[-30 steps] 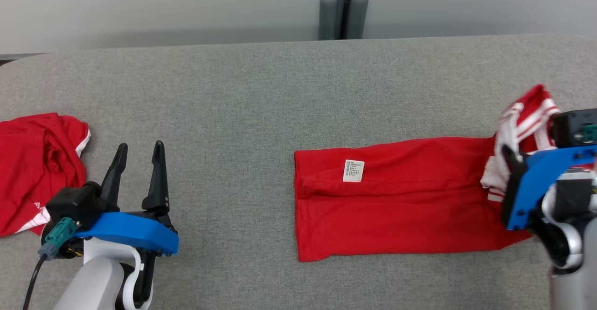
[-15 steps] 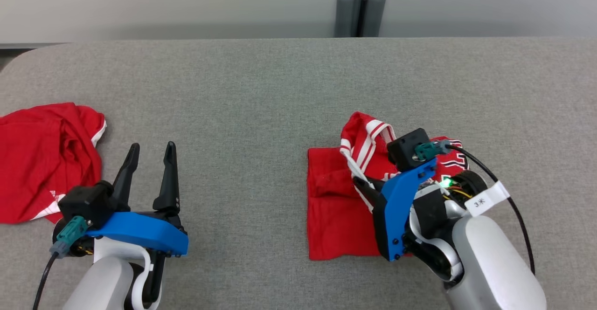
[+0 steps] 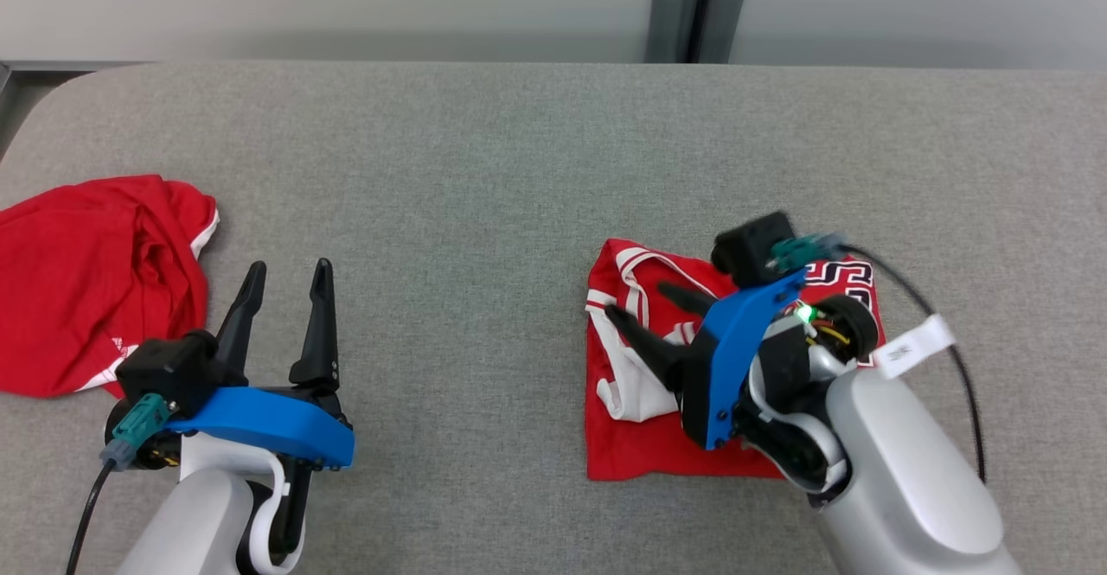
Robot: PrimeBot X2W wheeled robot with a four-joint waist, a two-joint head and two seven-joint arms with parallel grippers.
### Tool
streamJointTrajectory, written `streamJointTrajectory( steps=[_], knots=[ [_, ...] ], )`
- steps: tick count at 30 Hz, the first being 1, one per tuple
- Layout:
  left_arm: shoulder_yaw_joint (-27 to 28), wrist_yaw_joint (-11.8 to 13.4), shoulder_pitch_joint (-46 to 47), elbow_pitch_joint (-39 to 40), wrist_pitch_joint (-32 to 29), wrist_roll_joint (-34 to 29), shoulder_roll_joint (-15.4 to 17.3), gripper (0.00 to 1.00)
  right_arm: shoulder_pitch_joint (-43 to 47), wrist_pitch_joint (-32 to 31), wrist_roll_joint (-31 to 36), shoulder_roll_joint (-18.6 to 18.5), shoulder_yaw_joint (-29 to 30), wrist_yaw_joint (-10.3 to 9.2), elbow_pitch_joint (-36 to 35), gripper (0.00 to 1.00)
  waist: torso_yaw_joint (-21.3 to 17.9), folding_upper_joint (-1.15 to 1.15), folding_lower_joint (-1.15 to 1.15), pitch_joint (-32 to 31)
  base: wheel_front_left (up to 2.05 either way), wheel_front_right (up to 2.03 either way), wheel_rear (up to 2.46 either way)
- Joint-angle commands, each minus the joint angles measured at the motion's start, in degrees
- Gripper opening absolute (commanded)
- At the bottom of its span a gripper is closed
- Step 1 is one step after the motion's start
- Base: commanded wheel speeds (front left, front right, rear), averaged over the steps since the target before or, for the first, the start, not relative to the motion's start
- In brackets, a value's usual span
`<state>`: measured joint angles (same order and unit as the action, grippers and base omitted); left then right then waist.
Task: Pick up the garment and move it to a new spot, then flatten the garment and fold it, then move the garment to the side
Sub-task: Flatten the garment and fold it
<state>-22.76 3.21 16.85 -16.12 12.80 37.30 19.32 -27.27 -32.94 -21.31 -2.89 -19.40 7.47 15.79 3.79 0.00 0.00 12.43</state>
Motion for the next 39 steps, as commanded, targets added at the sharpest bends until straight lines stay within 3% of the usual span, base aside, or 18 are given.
streamJointTrajectory(
  steps=[1, 3, 9, 13, 17, 18, 20, 21, 26, 39],
  knots=[
    [0.3, -0.1, 0.8, -0.2, 0.5, 0.1, 0.2, 1.00, -0.9, 1.4, -3.3, 0.0, 0.4, 0.05, -2.2, 1.00, -0.3, 0.00, 0.00, -0.4, 0.00, 0.00, 0.00],
    [0.6, -0.1, 0.3, -0.5, 0.6, 0.3, 0.5, 1.00, -0.2, 3.2, -4.9, -0.1, 1.4, 0.04, -6.1, 1.00, -0.7, 0.00, 0.00, -1.0, 0.00, 0.00, 0.00],
    [1.0, 0.2, -1.0, -0.5, 0.9, 0.5, 1.2, 1.00, 4.7, 7.0, 5.2, -0.5, 11.7, 0.04, -16.5, 1.00, -2.1, 0.00, 0.00, -2.0, 0.00, 0.00, 0.00],
    [1.0, 0.2, -1.3, -0.2, 0.9, 0.7, 1.4, 1.00, 9.4, 8.3, 10.0, -1.2, 16.6, 0.05, -17.1, 1.00, -2.8, 0.00, 0.00, -2.2, 0.00, 0.00, 0.00],
    [1.0, 0.2, -1.4, 0.0, 1.0, 0.8, 1.4, 1.00, 12.5, 11.7, 12.7, -1.2, 17.8, 0.04, -13.4, 1.00, -3.3, 0.00, 0.00, -2.0, 0.00, 0.00, 0.00],
    [1.0, 0.3, -1.4, 0.1, 1.0, 0.8, 1.4, 1.00, 12.7, 12.7, 13.6, -1.1, 17.2, 0.05, -12.1, 0.95, -3.3, 0.00, 0.00, -2.0, 0.00, 0.00, 0.00],
    [0.8, 0.3, -1.3, 0.2, 1.0, 0.8, 1.3, 1.00, 12.9, 14.9, 14.4, -0.8, 15.7, 0.05, -8.8, 0.04, -3.3, 0.00, 0.00, -1.8, 0.00, 0.00, 0.00],
    [0.8, 0.3, -1.3, 0.3, 1.0, 0.8, 1.3, 1.00, 13.0, 15.4, 14.8, -0.6, 14.7, 0.05, -6.9, 0.00, -3.2, 0.00, 0.00, -1.6, 0.00, 0.00, 0.00],
    [0.5, 0.2, -0.5, 0.5, 0.7, 0.8, 1.4, 1.00, 10.5, 18.0, 14.2, -0.1, 8.0, 0.04, 1.9, 0.00, -2.8, 0.00, 0.00, -1.0, 0.00, 0.00, 0.00],
    [-1.0, -0.3, 0.9, -0.5, 0.8, 0.7, 0.5, 1.00, 2.8, 21.4, -1.6, 0.0, -15.0, 0.05, 16.4, 0.00, -0.8, 0.00, 0.00, -1.0, 0.00, 0.00, 0.00]
  ],
)
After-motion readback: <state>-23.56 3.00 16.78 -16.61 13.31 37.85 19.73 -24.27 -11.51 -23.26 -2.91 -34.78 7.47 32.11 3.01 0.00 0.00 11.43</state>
